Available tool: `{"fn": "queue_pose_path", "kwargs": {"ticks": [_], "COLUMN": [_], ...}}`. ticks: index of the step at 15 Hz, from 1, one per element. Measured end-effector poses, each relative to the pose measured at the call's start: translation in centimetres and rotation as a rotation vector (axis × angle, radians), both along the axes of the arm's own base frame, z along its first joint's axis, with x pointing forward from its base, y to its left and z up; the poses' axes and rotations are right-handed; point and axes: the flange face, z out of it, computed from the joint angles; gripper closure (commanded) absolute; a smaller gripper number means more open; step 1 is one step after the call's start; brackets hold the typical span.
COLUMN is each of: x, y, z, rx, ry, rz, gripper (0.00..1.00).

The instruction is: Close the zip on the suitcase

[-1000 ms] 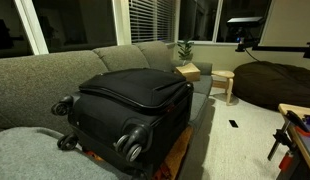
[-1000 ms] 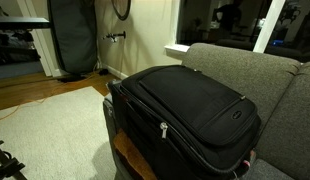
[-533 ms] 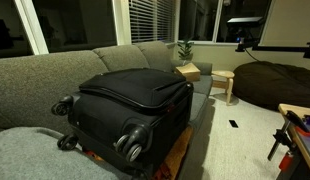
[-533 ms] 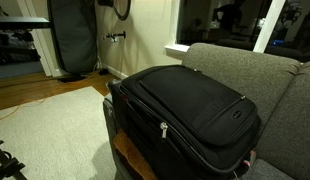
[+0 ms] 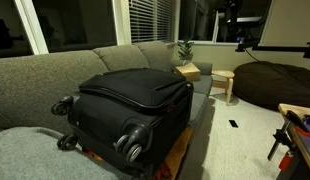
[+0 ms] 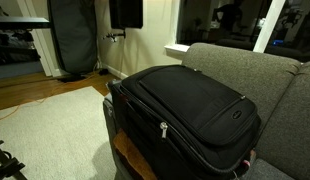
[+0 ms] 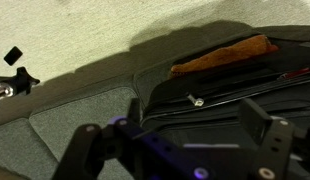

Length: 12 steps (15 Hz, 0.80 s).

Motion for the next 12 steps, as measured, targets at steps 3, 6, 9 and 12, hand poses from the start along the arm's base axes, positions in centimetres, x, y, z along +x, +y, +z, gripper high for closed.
{"fn": "queue_pose_path", "kwargs": {"ticks": [3,6,9,12], "x": [0.0,0.1,0.2,0.4], "y": [0.0,0.2,0.3,0.3], "z": [0.0,-0.2,-0.9,-1.9], "rx": [0.0,-0.001,0.001,0.006], "ry": [0.0,0.004,0.02,0.044], "rz": [0.0,0.005,0.007,0.008], "gripper": [0.0,0.0,0.0,0.0]}}
